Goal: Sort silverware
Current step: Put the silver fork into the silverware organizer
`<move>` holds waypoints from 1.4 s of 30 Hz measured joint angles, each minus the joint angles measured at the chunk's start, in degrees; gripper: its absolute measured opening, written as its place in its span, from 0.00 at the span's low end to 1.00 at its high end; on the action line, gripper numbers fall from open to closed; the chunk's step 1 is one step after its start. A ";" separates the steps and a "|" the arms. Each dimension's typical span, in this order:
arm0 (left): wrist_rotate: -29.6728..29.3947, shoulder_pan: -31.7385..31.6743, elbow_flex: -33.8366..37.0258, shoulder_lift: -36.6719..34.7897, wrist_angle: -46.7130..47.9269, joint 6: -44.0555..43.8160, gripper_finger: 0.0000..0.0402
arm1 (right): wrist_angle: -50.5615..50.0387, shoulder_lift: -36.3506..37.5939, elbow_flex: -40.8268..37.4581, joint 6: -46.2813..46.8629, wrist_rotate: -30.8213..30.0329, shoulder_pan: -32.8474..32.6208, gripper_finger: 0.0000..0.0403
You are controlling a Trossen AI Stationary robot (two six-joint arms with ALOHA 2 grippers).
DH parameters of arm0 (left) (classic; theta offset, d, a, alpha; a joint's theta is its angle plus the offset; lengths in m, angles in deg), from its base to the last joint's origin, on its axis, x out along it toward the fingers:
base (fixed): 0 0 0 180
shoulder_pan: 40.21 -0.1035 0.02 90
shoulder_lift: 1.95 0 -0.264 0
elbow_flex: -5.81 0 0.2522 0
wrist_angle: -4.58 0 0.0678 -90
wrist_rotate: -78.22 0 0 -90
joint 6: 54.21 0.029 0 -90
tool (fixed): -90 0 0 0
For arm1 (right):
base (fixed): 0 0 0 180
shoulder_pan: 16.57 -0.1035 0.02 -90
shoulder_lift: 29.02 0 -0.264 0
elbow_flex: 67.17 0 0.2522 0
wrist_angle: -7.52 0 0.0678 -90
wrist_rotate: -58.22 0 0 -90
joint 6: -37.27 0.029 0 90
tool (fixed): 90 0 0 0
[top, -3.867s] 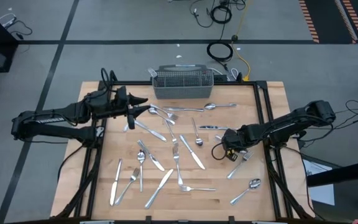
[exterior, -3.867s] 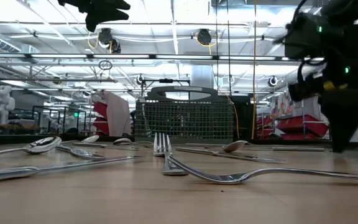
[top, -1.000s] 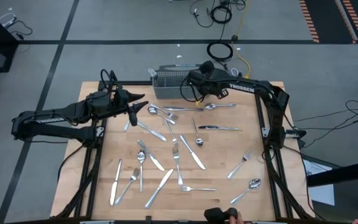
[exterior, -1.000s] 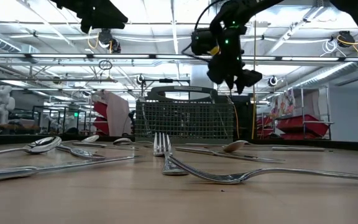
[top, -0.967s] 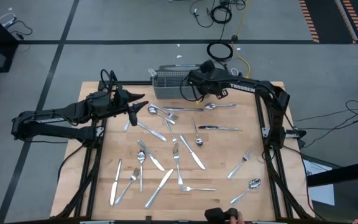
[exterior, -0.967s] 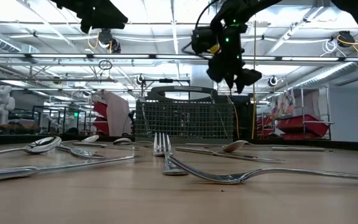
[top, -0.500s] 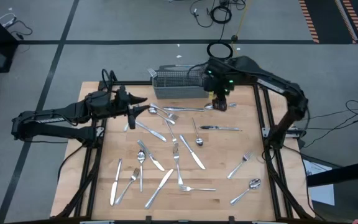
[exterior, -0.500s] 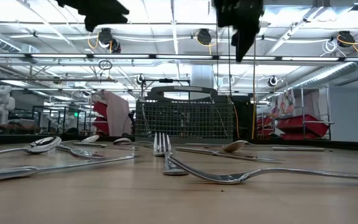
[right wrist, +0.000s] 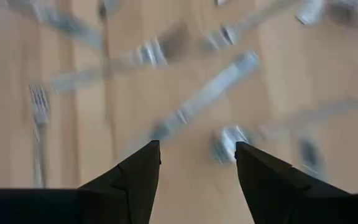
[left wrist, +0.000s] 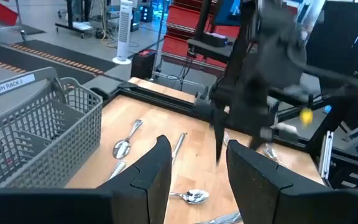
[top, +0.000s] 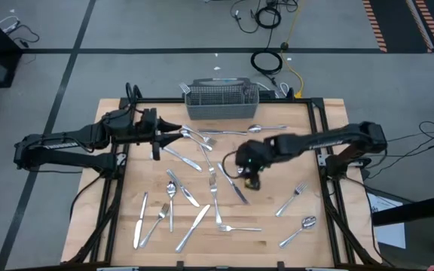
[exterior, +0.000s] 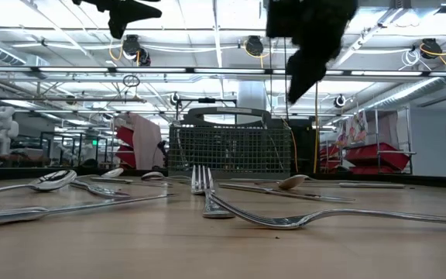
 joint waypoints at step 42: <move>16.32 18.12 -18.16 49.82 7.87 51.14 0.39 | 12.49 -0.22 -13.90 32.14 1.04 -32.82 0.49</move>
